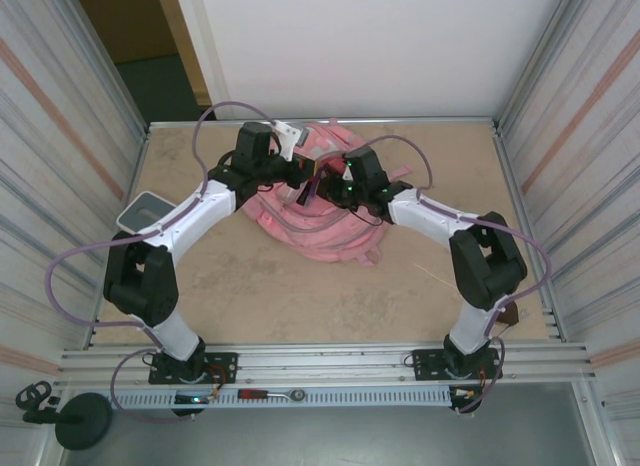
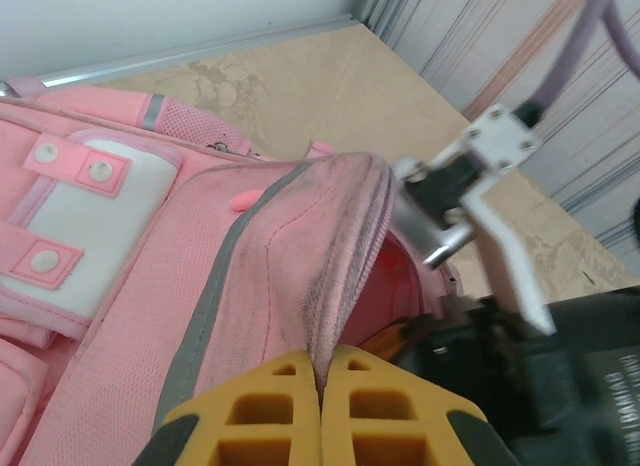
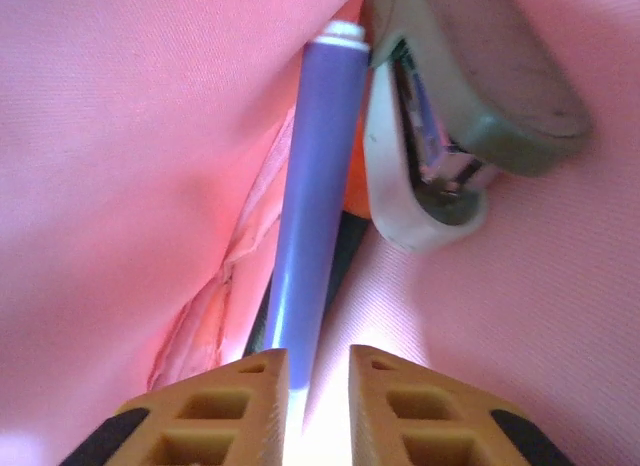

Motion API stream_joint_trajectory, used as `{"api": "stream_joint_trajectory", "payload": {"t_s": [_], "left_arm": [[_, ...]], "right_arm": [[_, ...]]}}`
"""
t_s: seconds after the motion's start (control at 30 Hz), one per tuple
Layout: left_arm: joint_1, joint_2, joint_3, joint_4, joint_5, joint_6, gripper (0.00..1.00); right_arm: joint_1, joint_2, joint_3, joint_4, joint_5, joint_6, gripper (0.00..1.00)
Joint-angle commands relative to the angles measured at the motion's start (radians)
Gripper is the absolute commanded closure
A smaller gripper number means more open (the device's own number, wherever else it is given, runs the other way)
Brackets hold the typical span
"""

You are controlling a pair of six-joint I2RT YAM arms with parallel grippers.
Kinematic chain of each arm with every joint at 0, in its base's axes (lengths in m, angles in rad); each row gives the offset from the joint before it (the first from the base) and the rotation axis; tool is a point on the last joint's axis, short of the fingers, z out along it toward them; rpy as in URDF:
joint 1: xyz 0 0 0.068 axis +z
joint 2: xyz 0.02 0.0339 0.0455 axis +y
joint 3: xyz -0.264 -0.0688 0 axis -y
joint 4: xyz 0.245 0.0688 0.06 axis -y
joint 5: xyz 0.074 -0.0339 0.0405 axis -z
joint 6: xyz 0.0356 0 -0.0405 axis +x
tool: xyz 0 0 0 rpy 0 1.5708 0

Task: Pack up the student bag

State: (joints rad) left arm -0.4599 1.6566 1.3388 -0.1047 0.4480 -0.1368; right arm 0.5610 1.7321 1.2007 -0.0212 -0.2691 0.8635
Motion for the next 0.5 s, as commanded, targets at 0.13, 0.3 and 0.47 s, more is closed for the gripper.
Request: {"api": "stream_joint_trajectory", "payload": {"t_s": [0.13,0.3,0.47], "left_arm": [[-0.04,-0.063,-0.07,0.081,0.028,0.003,1.0],[-0.102,-0.032,-0.139,0.067,0.016,0.049,0.82],[-0.136,-0.047,-0.11,-0.053,0.048,0.146,0.52]], "right_arm": [[-0.083,-0.305,-0.153,-0.122,0.032,-0.152,0.65],[-0.184,-0.449,-0.211,-0.256,0.154,-0.215,0.52],[-0.267,-0.491,-0.254,-0.27,0.152,-0.21,0.44]]}}
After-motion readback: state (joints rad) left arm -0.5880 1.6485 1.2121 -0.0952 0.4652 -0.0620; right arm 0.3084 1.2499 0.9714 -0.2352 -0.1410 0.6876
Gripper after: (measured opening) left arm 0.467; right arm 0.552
